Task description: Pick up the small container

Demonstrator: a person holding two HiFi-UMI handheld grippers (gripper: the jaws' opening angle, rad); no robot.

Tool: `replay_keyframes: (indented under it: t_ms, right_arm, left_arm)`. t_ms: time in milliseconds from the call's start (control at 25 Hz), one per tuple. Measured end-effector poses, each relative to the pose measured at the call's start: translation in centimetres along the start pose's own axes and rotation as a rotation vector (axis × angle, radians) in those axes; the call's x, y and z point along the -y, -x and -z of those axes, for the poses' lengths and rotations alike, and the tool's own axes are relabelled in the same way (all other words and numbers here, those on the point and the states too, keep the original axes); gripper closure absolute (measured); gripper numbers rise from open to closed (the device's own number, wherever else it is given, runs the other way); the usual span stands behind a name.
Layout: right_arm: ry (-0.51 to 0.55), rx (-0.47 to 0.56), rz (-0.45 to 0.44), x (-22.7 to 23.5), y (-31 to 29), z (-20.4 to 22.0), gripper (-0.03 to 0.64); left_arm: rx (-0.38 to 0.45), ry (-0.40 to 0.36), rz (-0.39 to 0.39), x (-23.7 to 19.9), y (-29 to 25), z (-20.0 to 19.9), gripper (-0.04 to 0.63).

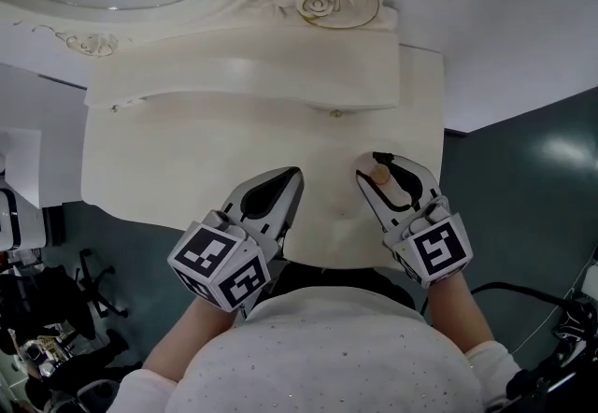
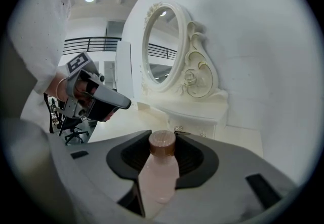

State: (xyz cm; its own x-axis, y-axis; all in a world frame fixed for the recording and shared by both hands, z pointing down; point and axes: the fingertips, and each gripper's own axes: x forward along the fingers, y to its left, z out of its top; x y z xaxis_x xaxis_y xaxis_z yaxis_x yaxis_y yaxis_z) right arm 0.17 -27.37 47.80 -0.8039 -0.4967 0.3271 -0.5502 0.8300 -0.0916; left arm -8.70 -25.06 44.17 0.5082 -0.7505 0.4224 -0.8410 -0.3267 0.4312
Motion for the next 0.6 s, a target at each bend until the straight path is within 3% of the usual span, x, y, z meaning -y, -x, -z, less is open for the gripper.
replay_keyframes:
  t_ms: [440, 600]
  right_arm:
    - [-0.089, 0.111, 0.040, -0.6, 1.7, -6.6, 0.472]
    - [-0.078, 0.172, 0.054, -0.8, 2.9, -10.6, 0.472]
  left_arm:
    - [0.108, 0.043, 0.045, 0.0, 2.6, -3.8, 0.594]
    - [0.161, 0.013, 0.070, 0.3, 3.3, -6.2, 0.594]
